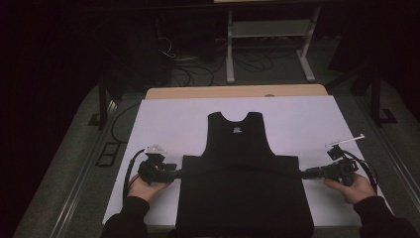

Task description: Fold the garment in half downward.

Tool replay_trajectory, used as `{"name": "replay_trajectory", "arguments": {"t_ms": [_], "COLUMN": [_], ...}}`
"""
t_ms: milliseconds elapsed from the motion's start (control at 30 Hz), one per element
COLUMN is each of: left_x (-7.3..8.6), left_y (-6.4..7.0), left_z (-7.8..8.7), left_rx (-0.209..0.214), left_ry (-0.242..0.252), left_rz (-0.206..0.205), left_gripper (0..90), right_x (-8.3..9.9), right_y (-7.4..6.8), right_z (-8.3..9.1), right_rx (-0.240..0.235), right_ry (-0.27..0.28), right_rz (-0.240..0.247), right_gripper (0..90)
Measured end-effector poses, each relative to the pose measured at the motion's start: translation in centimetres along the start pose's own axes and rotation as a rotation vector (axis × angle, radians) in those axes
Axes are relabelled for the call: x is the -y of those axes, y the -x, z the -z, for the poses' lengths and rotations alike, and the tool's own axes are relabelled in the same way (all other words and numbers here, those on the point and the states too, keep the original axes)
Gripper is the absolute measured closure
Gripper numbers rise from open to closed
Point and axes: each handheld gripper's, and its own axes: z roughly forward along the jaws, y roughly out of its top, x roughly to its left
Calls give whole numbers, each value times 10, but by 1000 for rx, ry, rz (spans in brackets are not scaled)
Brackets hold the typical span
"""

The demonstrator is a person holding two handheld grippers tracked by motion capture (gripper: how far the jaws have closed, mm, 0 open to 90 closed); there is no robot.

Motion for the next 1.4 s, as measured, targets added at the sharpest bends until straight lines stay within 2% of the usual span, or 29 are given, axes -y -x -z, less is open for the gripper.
{"name": "replay_trajectory", "arguments": {"t_ms": [100, 133, 233, 300, 467, 533, 567, 600, 733, 867, 1100, 1400], "left_x": [-1, -2, -2, -3, -8, -11, -12, -13, -16, -18, -25, -30], "left_y": [1, 2, 3, 4, 6, 7, 7, 7, 5, 1, -1, -6], "left_z": [1, 1, 2, 3, 6, 6, 6, 6, 8, 11, 15, 17], "left_rx": [-9, -7, 20, 28, 44, 48, 48, 47, 50, 35, 30, 36], "left_ry": [6, 11, 14, 14, 41, 27, 24, 22, 33, 41, 55, 71], "left_rz": [6, 15, 6, 5, 5, 0, -4, -8, 1, 4, 5, 10], "left_gripper": [355, 323, 272, 231, 114, 53, 16, 0, 0, 0, 0, 0], "right_x": [-1, -2, -3, -4, -7, -8, -9, -9, -12, -16, -23, -34], "right_y": [-3, -4, -8, -11, -11, -10, -10, -10, -10, -11, -15, -14], "right_z": [2, 2, 6, 9, 12, 13, 13, 13, 14, 16, 21, 22], "right_rx": [12, 24, 57, 73, 90, 92, 95, 108, 130, 114, 129, 131], "right_ry": [19, 35, 77, 106, 140, 148, 150, 152, 169, 176, 211, 210], "right_rz": [20, 45, 106, 128, 131, 132, 129, 127, 132, 147, 173, 190], "right_gripper": [431, 392, 325, 269, 137, 102, 18, 0, 0, 0, 0, 0]}}
